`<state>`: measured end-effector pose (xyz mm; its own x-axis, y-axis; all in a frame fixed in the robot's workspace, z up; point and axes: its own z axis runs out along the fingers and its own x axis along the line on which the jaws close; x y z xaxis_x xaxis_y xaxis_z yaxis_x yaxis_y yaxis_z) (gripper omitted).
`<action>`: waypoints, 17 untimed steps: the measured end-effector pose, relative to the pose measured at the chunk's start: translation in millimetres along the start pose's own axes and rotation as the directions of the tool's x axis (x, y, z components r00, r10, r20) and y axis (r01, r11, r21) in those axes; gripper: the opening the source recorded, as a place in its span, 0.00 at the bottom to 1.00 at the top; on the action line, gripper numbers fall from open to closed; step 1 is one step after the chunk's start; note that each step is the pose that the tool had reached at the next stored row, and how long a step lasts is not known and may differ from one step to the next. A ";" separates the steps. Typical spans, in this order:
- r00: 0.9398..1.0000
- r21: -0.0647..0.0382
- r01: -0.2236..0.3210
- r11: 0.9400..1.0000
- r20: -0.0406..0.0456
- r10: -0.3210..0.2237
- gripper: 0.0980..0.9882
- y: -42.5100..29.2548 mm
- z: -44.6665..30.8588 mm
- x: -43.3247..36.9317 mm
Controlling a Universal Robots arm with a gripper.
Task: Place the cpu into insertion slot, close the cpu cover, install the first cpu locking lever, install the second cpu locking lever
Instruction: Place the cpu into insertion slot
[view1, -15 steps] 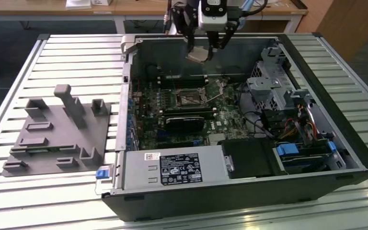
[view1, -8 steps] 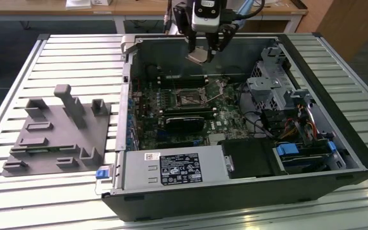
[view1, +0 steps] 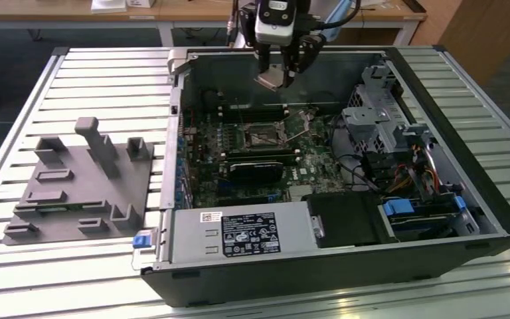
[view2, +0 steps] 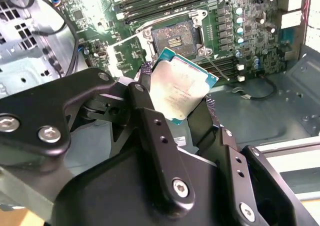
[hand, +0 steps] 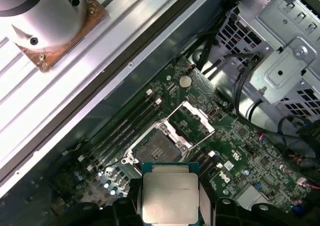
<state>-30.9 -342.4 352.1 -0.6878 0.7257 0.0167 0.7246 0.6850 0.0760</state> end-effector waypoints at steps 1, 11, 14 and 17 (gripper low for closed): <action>1.000 0.000 -0.014 1.000 0.001 0.014 0.50 -0.2 0.3 0.1; 0.988 -0.003 -0.154 0.988 0.012 0.154 0.50 -1.5 4.1 1.0; 0.982 -0.004 -0.190 0.982 0.014 0.190 0.50 -2.2 5.0 1.7; 0.976 -0.005 -0.218 0.976 0.016 0.218 0.50 -3.6 5.6 3.0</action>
<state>-35.3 -342.3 346.3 -0.5125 0.8585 0.0167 0.8568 0.5100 0.0760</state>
